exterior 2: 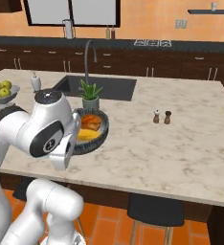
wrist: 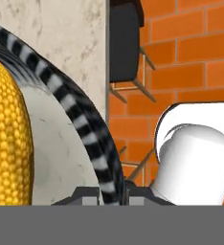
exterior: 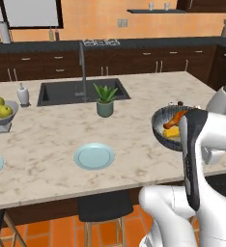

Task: Pick the chicken drumstick and corn from their plates and place them in the bowl. Then put the bowl in the fridge.

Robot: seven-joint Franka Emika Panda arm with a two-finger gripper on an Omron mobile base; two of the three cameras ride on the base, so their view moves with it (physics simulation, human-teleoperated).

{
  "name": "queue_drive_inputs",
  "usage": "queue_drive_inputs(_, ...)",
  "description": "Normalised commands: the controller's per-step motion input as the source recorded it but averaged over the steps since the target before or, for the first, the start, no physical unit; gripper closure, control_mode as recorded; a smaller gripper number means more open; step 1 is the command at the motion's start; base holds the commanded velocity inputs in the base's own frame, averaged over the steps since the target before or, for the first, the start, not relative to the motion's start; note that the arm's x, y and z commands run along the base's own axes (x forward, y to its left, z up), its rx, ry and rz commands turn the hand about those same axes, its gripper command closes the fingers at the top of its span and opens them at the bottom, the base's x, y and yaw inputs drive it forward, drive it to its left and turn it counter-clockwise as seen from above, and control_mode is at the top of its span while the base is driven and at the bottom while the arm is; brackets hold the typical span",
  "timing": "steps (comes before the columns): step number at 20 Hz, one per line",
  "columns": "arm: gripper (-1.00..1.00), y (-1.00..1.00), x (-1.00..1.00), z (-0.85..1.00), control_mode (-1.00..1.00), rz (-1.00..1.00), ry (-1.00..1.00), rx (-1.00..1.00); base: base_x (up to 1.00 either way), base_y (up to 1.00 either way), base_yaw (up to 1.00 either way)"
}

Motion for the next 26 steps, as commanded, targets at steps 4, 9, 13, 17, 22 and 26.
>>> queue_drive_inputs(4,1.00,0.01,-0.61,0.41,1.00,-0.01,-0.13,0.01,-0.21,0.00,-0.02)
queue_drive_inputs(9,1.00,0.00,0.00,0.00,1.00,0.00,0.00,0.00,-1.00,-0.68,-0.25)
queue_drive_inputs(13,1.00,0.00,0.00,0.00,1.00,0.00,0.00,0.00,-0.78,-0.79,-0.47)
queue_drive_inputs(17,1.00,0.00,0.00,0.00,1.00,0.00,0.00,0.00,-0.04,-0.22,-0.86)
queue_drive_inputs(22,1.00,0.00,0.00,0.00,1.00,0.00,0.00,0.00,-0.31,-0.01,-0.84)
queue_drive_inputs(26,1.00,0.00,0.00,0.00,1.00,0.00,0.00,0.00,-1.00,0.30,-0.62)
